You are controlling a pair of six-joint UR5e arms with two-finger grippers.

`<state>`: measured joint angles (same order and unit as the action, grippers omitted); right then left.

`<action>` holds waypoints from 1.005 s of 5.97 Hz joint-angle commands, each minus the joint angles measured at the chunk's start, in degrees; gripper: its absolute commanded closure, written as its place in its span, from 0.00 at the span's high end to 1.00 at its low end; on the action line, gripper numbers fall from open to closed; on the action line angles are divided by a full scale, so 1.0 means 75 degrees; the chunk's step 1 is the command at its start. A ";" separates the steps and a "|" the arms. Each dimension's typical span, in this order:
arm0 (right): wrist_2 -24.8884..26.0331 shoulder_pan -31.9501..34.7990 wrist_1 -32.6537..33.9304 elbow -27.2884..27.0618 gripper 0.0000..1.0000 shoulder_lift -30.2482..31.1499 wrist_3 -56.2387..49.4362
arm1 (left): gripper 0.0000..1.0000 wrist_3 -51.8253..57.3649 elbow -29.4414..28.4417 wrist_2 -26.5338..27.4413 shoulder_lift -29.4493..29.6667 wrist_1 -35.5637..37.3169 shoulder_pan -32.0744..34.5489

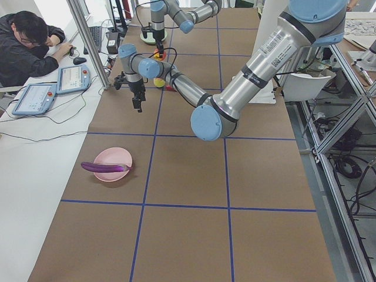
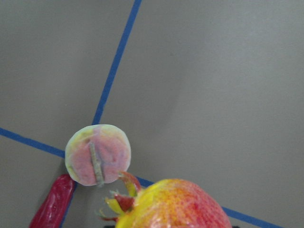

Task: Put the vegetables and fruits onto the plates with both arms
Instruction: 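Lift pomegranate toward green plate while left gripper reaches for red chili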

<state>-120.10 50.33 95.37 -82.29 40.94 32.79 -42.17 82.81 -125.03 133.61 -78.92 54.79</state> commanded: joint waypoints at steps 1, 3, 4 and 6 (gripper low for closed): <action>-0.0030 0.0855 0.0315 -0.0102 0.00 0.0526 -0.1516 | 1.00 -0.2079 0.0256 -0.0017 0.0731 -0.0024 -0.1323; 0.0029 0.1547 0.0315 0.0026 0.00 0.0961 -0.2376 | 1.00 -0.2893 0.0012 0.0007 0.1110 -0.0524 -0.1900; 0.0041 0.1795 0.0303 0.0166 0.00 0.1126 -0.2949 | 1.00 -0.3500 -0.0872 0.0042 0.1435 -0.1468 -0.2112; 0.0006 0.2287 0.0245 0.0308 0.00 0.1511 -0.3817 | 1.00 -0.3974 -0.1887 0.0837 0.1767 -0.2518 -0.2721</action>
<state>-120.00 65.79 97.42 -80.28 50.65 7.44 -70.47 71.41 -120.55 146.14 -94.71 36.05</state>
